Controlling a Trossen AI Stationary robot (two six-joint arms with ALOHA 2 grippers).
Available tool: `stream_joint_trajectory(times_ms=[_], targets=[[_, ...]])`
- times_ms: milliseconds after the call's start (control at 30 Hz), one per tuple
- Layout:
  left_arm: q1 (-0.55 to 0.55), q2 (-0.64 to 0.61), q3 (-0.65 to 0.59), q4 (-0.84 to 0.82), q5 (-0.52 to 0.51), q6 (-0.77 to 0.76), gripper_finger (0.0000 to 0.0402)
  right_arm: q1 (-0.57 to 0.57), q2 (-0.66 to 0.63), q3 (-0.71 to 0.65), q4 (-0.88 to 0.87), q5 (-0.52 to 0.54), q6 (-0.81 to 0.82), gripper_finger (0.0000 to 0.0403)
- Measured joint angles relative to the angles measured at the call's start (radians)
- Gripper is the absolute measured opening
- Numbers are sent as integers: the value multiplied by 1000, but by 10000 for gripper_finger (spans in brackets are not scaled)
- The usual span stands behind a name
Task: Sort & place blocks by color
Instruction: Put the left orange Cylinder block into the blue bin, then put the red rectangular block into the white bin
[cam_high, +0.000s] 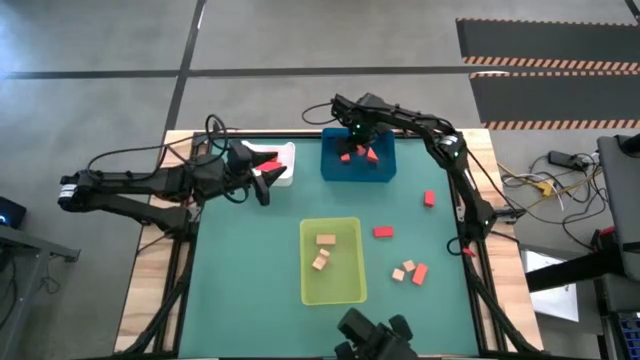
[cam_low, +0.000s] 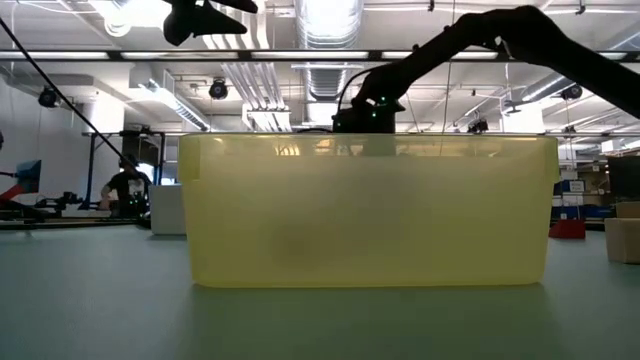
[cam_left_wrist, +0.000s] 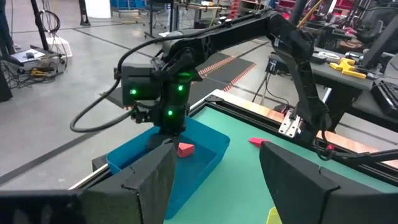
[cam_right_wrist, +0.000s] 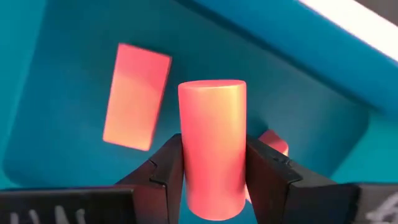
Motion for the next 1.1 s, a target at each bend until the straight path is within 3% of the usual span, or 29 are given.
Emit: stream_joint_trajectory(times_ms=[200, 367, 467, 733, 1100], targets=[[0, 0, 0, 0, 0, -3, 217, 4, 9, 1, 2, 2, 1, 127], [0, 0, 0, 0, 0, -3, 217, 4, 9, 1, 3, 3, 14, 189], [0, 0, 0, 0, 0, -3, 217, 5, 9, 1, 3, 3, 14, 205], [0, 0, 0, 0, 0, -4, 217, 15, -23, 0, -47, -7, 12, 190], [0, 0, -1, 0, 1, -4, 217, 138, -244, 0, -112, -8, 10, 164]])
